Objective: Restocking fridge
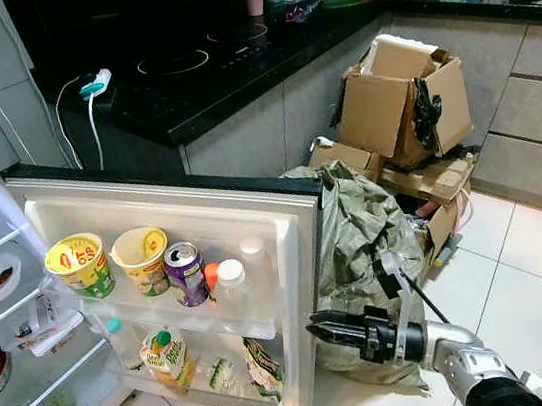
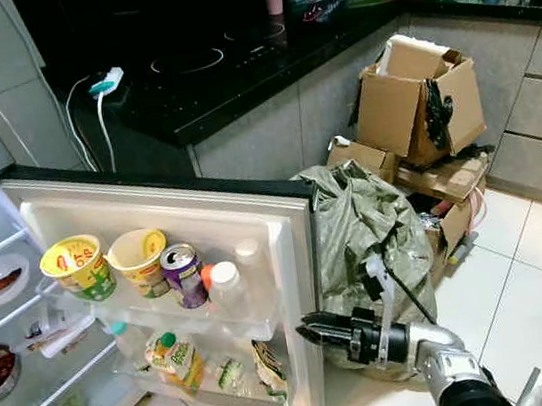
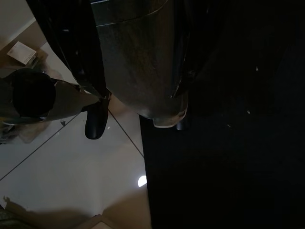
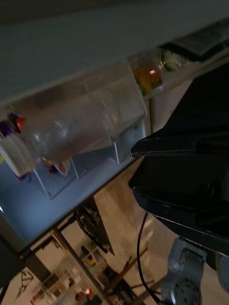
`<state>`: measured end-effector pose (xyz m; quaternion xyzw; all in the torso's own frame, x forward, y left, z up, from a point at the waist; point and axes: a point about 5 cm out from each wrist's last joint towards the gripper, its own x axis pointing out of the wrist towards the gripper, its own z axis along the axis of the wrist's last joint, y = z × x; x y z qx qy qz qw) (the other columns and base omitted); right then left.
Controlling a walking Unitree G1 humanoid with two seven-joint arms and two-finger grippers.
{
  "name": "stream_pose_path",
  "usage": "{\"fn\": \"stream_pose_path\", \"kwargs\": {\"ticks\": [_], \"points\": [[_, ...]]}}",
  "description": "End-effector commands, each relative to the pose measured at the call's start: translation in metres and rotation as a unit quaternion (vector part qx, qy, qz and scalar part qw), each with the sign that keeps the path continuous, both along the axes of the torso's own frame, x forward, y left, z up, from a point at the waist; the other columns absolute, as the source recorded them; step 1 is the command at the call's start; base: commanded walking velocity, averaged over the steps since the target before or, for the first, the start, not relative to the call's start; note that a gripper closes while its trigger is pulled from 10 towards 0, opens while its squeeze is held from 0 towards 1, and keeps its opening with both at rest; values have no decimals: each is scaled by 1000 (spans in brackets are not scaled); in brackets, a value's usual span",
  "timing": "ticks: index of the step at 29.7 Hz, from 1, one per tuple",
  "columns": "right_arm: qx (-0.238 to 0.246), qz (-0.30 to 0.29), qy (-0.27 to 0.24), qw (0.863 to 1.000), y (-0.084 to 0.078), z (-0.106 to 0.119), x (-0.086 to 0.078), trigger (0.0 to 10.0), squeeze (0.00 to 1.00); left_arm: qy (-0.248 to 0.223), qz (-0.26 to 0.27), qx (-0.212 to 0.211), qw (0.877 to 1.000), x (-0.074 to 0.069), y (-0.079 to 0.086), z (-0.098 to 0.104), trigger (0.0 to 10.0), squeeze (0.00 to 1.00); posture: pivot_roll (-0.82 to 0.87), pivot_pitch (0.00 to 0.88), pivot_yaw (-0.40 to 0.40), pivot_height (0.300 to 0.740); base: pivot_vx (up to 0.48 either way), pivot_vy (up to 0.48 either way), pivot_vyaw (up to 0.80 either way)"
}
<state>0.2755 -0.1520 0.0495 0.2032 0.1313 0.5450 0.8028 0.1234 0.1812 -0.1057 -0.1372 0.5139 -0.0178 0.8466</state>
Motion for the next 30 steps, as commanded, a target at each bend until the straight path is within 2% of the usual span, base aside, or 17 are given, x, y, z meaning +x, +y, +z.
{"fn": "stream_pose_path", "kwargs": {"ticks": [1,5,7,8,9,13,18,20,23,26,30], "points": [[-14,3,-5,1000,3,-1,-1,10000,0,24,1,0,1000,-13,0,-4,10000,0,-41,0,-9,740,0,0,0],[-31,-55,-13,998,-2,-2,8,10000,0,24,1,0,1000,-12,0,-4,10000,0,-41,0,-10,740,0,0,0],[-32,-63,-17,997,-3,-1,10,10000,0,23,1,1,1000,-12,0,-4,10000,0,-41,0,-10,740,0,0,0],[-51,-103,-21,993,-8,-1,16,10000,0,23,1,1,1000,-12,1,-4,10000,0,-41,0,-10,740,0,0,0],[-51,-103,-21,993,-8,-1,16,10000,0,23,1,1,1000,-12,1,-4,10000,0,-41,0,-10,740,0,0,0],[-77,-178,-17,981,-20,1,25,10000,0,23,2,1,1000,-12,1,-4,10000,0,-40,0,-8,740,0,0,0],[-85,-226,-17,970,-34,4,30,10000,0,22,3,1,1000,-12,1,-4,10000,0,-39,0,-6,740,0,0,0],[-111,-273,-20,955,-41,5,36,10000,0,23,2,1,1000,-12,1,-4,10000,0,-46,0,-3,740,0,0,0],[-113,-279,-23,953,-41,5,38,10000,0,23,2,2,1000,-12,2,-4,10000,0,-46,0,-3,740,0,0,0],[-136,-297,-18,945,-29,7,49,10000,0,24,-5,1,1000,-12,1,-4,10000,0,-42,0,-1,740,0,0,0],[-141,-317,-14,938,-24,12,58,10000,0,22,-5,0,1000,-12,1,-4,10000,0,-34,0,-2,740,0,0,0]]}}
